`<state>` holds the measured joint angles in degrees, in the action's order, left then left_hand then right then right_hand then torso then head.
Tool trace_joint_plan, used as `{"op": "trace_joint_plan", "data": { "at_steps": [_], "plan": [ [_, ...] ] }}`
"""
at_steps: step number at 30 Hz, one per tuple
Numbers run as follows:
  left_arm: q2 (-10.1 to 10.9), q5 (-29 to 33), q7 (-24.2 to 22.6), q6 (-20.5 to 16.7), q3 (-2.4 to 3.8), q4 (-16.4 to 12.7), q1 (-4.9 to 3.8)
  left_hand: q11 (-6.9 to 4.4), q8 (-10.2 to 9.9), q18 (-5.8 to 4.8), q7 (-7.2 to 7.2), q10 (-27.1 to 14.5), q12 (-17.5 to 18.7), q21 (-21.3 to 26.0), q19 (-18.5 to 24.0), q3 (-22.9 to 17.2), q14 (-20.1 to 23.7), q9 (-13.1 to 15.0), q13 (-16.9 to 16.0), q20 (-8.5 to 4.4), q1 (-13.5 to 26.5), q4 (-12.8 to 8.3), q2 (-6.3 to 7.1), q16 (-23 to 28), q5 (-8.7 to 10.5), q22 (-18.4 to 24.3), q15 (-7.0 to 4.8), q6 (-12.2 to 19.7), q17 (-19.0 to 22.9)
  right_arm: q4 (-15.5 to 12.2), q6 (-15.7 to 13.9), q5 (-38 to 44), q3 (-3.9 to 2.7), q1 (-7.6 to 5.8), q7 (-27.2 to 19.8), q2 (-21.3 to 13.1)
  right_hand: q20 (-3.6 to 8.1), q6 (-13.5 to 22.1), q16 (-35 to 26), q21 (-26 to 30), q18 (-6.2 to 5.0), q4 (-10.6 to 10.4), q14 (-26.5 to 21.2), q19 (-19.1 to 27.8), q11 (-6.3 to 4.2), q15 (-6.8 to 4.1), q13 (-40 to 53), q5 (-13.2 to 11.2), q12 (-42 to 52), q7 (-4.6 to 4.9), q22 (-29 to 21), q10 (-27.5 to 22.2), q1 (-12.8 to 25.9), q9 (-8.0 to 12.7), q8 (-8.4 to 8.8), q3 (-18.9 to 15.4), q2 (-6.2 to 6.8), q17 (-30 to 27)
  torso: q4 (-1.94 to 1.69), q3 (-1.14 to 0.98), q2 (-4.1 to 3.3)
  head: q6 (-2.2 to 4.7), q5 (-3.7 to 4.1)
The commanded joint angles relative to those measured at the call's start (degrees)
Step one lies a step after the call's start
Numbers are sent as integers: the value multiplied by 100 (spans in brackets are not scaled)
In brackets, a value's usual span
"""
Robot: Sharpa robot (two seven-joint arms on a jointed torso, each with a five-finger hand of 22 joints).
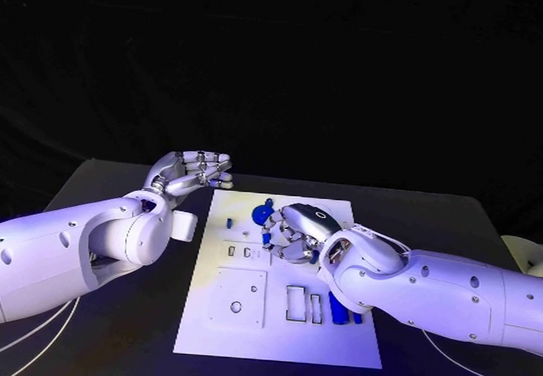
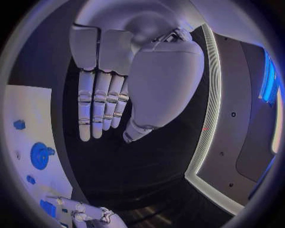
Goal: Assemble the parts on the task board
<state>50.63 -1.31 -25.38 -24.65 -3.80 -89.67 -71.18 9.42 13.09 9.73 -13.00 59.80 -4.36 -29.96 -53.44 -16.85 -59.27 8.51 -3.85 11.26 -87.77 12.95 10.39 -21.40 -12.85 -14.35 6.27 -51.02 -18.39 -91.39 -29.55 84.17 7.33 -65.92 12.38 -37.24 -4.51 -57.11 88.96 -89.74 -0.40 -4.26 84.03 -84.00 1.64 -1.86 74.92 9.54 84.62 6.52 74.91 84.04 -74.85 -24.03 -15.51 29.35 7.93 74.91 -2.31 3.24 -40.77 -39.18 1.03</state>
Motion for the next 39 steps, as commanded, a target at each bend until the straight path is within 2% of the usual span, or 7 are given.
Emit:
{"op": "trace_joint_plan", "data": {
  "at_steps": [1, 6, 8, 16, 26, 33, 39],
  "plan": [
    [-48, 21, -21, 119, 1, 29, -6, 15, -35, 40, 16, 26, 23, -44, 36, 0, 41, 0, -6, 2, -60, -36, -2, 22, 23, -9, -4, 0, -11, 112, 181, 433, 11, 91, 327, 116, 56, -117, -4, -26, 40, -14, 517, -600, -42, -57, 961, 8, -21, -91, 1509, 164, 82, -239, -260, 11, 5, 1133, -35, 34, 52, -70, -16],
    [-68, 23, -15, 118, -2, 51, -5, 15, -35, 40, 16, 26, 23, -44, 36, 0, 41, 0, -6, 2, -60, -36, -2, 22, 23, -9, -4, 0, -11, 242, 234, 522, 20, 214, 373, 282, 57, -114, -5, -26, 40, -17, 516, -600, -43, -59, 963, 7, -19, -93, 1509, 166, 97, -241, -265, 9, 13, 1130, -59, 52, 66, -94, -22],
    [-70, 23, -13, 117, -2, 56, -5, 15, -35, 40, 16, 26, 23, -44, 36, 0, 41, 0, -6, 2, -60, -36, -2, 22, 23, -9, -4, 0, -11, 282, 249, 546, 21, 246, 379, 331, 57, -114, -5, -26, 40, -17, 516, -600, -43, -59, 963, 7, -19, -93, 1509, 166, 97, -241, -265, 9, 13, 1130, -47, 43, 59, -102, -32],
    [-69, 24, -8, 119, -4, 54, -6, 15, -35, 40, 16, 26, 23, -44, 36, 0, 41, 0, -6, 2, -60, -36, -2, 22, 23, -9, -4, 0, -11, 449, 265, 580, 24, 366, 358, 508, 59, -108, -7, -26, 40, -22, 515, -600, -44, -60, 965, 7, -18, -94, 1509, 167, 123, -246, -271, 6, 26, 1123, -34, 31, 41, -122, -73],
    [-48, 24, 6, 127, -4, 47, -6, 15, -36, 40, 18, 26, 25, -50, 42, 0, 41, -1, -6, 3, -55, -36, 0, 23, 24, -13, -4, 1, -14, 628, 193, 626, 26, 405, 374, 596, 61, -100, -9, -26, 40, -26, 514, -600, -45, -61, 964, 6, -20, -93, 1509, 166, 147, -249, -276, 2, 41, 1117, -44, 26, 38, -141, -81],
    [-22, 23, 22, 140, -4, 42, -6, 15, -36, 40, 18, 26, 25, -50, 42, 0, 41, -1, -6, 3, -55, -36, 0, 23, 24, -13, -4, 1, -14, 690, 146, 658, 25, 410, 364, 583, 62, -96, -10, -26, 40, -30, 514, -600, -44, -62, 961, 7, -24, -92, 1509, 163, 162, -251, -279, 1, 46, 1116, -31, 21, 33, -137, -87],
    [-11, 23, 28, 143, -4, 40, -6, 15, -39, 39, 19, 24, 28, -57, 50, 1, 44, -1, -5, 4, -45, -35, 3, 25, 25, -17, -3, 4, -17, 716, 170, 663, 25, 410, 361, 596, 63, -91, -11, -26, 40, -36, 513, -600, -44, -62, 964, 12, -21, -93, 1509, 166, 181, -253, -283, -1, 53, 1114, -35, 27, 42, -147, -76]
  ]
}}
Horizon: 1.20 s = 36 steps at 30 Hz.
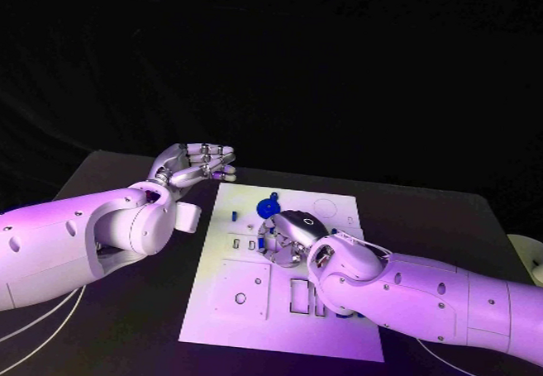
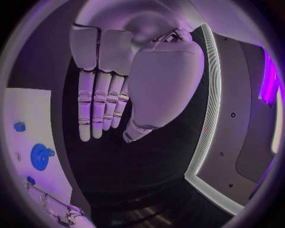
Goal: Assemble the parts on the task board
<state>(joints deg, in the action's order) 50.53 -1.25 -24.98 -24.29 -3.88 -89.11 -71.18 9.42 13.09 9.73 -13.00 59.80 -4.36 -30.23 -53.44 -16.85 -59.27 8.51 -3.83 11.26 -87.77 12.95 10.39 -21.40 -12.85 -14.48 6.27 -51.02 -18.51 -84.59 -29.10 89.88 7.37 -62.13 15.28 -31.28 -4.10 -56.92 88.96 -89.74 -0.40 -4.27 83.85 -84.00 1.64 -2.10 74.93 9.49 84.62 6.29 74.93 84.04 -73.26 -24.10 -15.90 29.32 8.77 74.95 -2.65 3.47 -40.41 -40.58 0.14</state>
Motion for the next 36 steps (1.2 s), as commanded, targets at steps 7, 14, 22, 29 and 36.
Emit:
{"op": "trace_joint_plan", "data": {
  "at_steps": [7, 14, 22, 29, 36],
  "plan": [
    [9, 16, -6, 110, 4, -22, -6, 15, -38, 38, 19, 24, 28, -31, 50, 1, 44, -1, -7, 3, -45, -35, 3, 25, 25, -5, -3, 4, -5, 65, 213, 89, 21, 31, 68, 25, 24, -94, -13, -26, 40, -44, 530, -600, -45, -39, 960, -2, -27, -69, 1507, 162, 81, -253, -256, -15, 22, 1106, 1, 7, 7, -10, 20],
    [18, 15, 0, 113, 3, -29, -7, 15, -38, 38, 19, 24, 28, -31, 50, 1, 44, -1, -7, 3, -45, -35, 3, 25, 25, -5, -3, 4, -5, 92, 261, 71, 22, 31, 63, 55, 23, -70, -18, -26, 40, -71, 528, -600, -37, -34, 951, -50, -39, -60, 1507, 153, 172, -258, -266, -53, 100, 1092, 2, 6, 6, -7, 22],
    [19, 14, 2, 116, 3, -35, -7, 15, -38, 38, 19, 24, 28, -31, 50, 1, 44, -1, -7, 3, -45, -35, 3, 25, 25, -5, -3, 4, -5, 104, 263, 69, 22, 31, 77, 63, 19, -34, -25, -26, 40, -91, 523, -600, -27, -28, 913, -49, -81, -46, 1507, 120, 238, -256, -264, -93, 169, 1070, -5, 8, 5, 10, 29],
    [19, 14, 3, 115, 3, -30, -7, 15, -38, 38, 19, 24, 28, -31, 50, 1, 44, -1, -7, 3, -45, -35, 3, 25, 25, -5, -3, 4, -5, 105, 206, 74, 22, 31, 75, 66, -9, 163, -33, -24, 40, -123, 519, -599, 36, 18, 842, -53, -164, 33, 1506, 52, 303, -212, -168, -126, 238, 1050, -1, 5, 2, 20, 36],
    [18, 13, 6, 116, 3, -25, -7, 15, -38, 38, 19, 24, 28, -31, 50, 1, 44, -1, -7, 3, -45, -35, 3, 25, 25, -5, -3, 4, -5, 104, 138, 84, 22, 31, 63, 75, -78, 402, -46, 20, 25, -167, 511, -563, 134, 102, 765, -134, -254, 143, 1466, -28, 372, -143, -26, -193, 329, 1016, 0, 1, 2, 19, 38]
  ]
}}
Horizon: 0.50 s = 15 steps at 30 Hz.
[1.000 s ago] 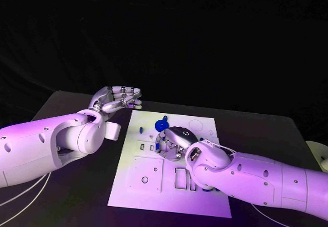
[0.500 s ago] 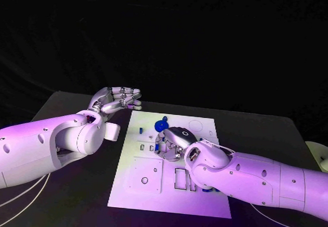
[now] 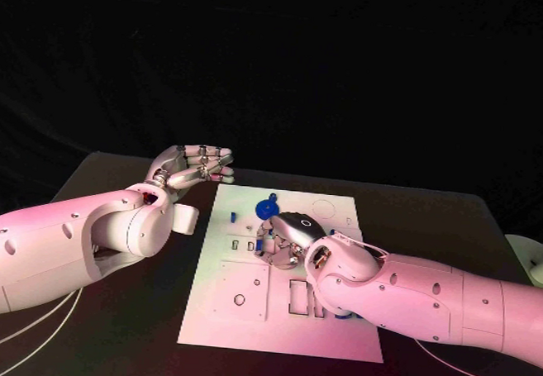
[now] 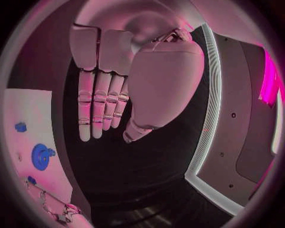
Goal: Assemble the parts on the task board
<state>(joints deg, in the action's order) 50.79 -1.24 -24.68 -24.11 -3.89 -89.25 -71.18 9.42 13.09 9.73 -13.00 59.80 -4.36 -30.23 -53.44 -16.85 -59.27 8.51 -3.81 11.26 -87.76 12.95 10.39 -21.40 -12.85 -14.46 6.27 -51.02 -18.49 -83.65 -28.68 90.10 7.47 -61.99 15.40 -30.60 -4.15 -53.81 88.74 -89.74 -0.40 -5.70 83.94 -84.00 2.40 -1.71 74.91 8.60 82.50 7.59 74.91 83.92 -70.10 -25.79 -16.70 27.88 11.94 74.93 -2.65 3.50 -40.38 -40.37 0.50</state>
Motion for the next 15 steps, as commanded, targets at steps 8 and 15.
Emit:
{"op": "trace_joint_plan", "data": {
  "at_steps": [8, 15],
  "plan": [
    [-4, 12, -19, 98, 4, -8, -6, 16, -39, 39, 19, 24, 28, -31, 50, 1, 44, -1, -8, 3, -45, -35, 3, 25, 25, -7, -3, 4, -6, 25, 51, 72, 12, 16, 50, 6, -125, 234, -40, 65, 11, -60, 491, -527, 113, 114, 663, -154, -157, 71, 1429, -117, 80, 73, 150, -127, 67, 972, 2, -3, 0, 4, 5],
    [-1, 12, -16, 104, 3, -5, -6, 16, -39, 39, 19, 24, 28, -31, 50, 1, 44, -1, -8, 3, -45, -35, 3, 25, 25, -7, -3, 4, -6, 3, -43, 76, 12, 16, 10, -1, -153, 306, -48, 94, 1, -96, 486, -504, 138, 139, 591, -181, -237, 96, 1403, -188, 99, 99, 201, -211, 107, 949, -1, -5, -2, 21, 9]
  ]
}}
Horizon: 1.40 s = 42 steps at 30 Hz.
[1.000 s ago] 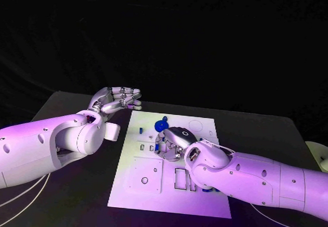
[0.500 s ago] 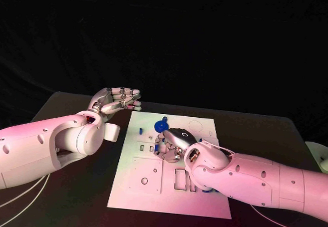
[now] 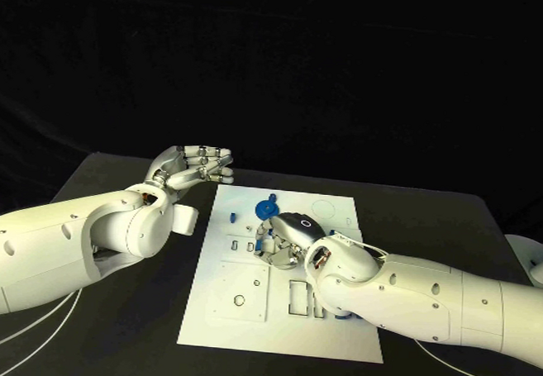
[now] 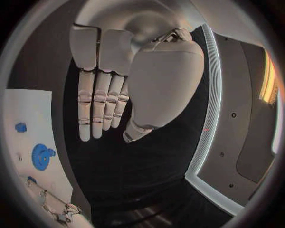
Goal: Assemble the parts on the task board
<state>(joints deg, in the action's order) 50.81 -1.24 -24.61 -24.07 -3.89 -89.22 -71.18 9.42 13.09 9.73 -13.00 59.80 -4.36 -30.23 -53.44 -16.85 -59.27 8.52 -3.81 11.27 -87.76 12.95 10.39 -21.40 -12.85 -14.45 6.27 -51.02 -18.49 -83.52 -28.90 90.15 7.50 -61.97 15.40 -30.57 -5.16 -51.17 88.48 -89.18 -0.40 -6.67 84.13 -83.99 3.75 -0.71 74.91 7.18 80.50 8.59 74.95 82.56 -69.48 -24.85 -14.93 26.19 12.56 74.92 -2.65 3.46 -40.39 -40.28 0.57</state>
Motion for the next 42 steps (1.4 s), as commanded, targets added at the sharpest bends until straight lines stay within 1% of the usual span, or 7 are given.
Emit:
{"op": "trace_joint_plan", "data": {
  "at_steps": [1, 19, 26, 28, 30, 34, 42],
  "plan": [
    [-3, 10, -22, 104, 3, -8, -6, 16, -44, 38, 19, 19, 36, -48, 69, -2, 49, -2, -7, 4, -39, -40, 6, 31, 25, -19, -2, 10, -14, -17, -43, 71, 9, 14, 0, -6, -64, 83, -26, 45, -1, -63, 465, -500, 15, 49, 565, -127, -66, 3, 1394, -77, 114, 17, 51, -139, 81, 942, -3, 0, -2, 12, 2],
    [-48, -1118, 1029, 346, -2, 173, -6, -245, 97, 96, 215, 823, -261, -520, -262, 159, -779, 87, -136, -149, 486, 286, 120, -518, 47, -247, -272, -279, -387, -729, -1131, -840, -48, -139, -1446, -706, -135, 305, -52, 151, -32, -697, 452, -431, 93, 118, 417, -150, -191, 90, 1319, -222, -657, 117, 259, -1749, -318, 890, 40, -17, 41, 56, -50],
    [-262, -2511, 2343, 1164, -1, 516, -10, -569, 348, 73, 414, 1442, -824, -1524, -870, 411, -1599, 302, -569, -493, 1079, 344, 7, -2226, 38, -796, -568, -485, -1532, -971, -881, -2532, -69, -529, -2254, -1401, -123, 110, -63, 241, -59, -664, 445, -367, 59, 95, 414, 107, -190, 50, 1251, -227, -864, 86, 165, -1639, -433, 866, 80, -45, 149, 53, -96],
    [-328, -2901, 2656, 1416, 0, 593, -19, -614, 430, 50, 483, 1449, -1113, -1950, -1166, 423, -2211, 378, -794, -572, 1287, 348, -209, -3968, 9, -1031, -617, -400, -3346, -982, -807, -2870, -71, -620, -2326, -1555, -114, 47, -59, 235, -57, -685, 448, -372, 45, 84, 426, 251, -175, 34, 1257, -214, -874, 74, 127, -1618, -453, 878, 86, -54, 176, 46, -99],
    [-421, -3372, 3010, 1704, 1, 679, -42, -665, 762, -121, 541, 1293, -2095, -3052, -1600, 540, -2433, 631, -1562, -632, 1558, 420, -328, -5408, 21, -2328, -724, -225, -4989, -983, -744, -3155, -72, -704, -2375, -1700, -114, 47, -59, 235, -57, -685, 448, -372, 45, 84, 426, 251, -175, 34, 1257, -214, -874, 74, 127, -1618, -453, 878, 100, -68, 218, 29, -103],
    [-639, -4142, 3697, 2283, 2, 839, -100, -767, 1518, -323, 621, 738, -4248, -4226, -2155, 466, -2787, 1205, -3363, -749, 1595, 412, -505, -6340, 1, -4013, -791, -32, -6285, -967, -629, -3574, -73, -835, -2429, -1979, -107, 19, -59, 217, -51, -700, 448, -386, 35, 76, 437, 314, -160, 25, 1272, -199, -877, 69, 108, -1609, -455, 881, 98, -90, 272, -10, -102],
    [-1108, -5046, 4835, 3056, -3, 1109, -169, -832, 1982, -469, 755, 1181, -5821, -4779, -2499, 652, -2940, 1605, -4988, -816, 1916, 387, -391, -6603, 17, -4922, -880, -40, -6706, -893, -494, -3824, -73, -917, -2394, -2209, -101, 8, -63, 222, -52, -710, 446, -383, 30, 70, 428, 366, -167, 19, 1269, -205, -882, 68, 100, -1599, -455, 870, 89, -136, 326, -79, -150]
  ]
}}
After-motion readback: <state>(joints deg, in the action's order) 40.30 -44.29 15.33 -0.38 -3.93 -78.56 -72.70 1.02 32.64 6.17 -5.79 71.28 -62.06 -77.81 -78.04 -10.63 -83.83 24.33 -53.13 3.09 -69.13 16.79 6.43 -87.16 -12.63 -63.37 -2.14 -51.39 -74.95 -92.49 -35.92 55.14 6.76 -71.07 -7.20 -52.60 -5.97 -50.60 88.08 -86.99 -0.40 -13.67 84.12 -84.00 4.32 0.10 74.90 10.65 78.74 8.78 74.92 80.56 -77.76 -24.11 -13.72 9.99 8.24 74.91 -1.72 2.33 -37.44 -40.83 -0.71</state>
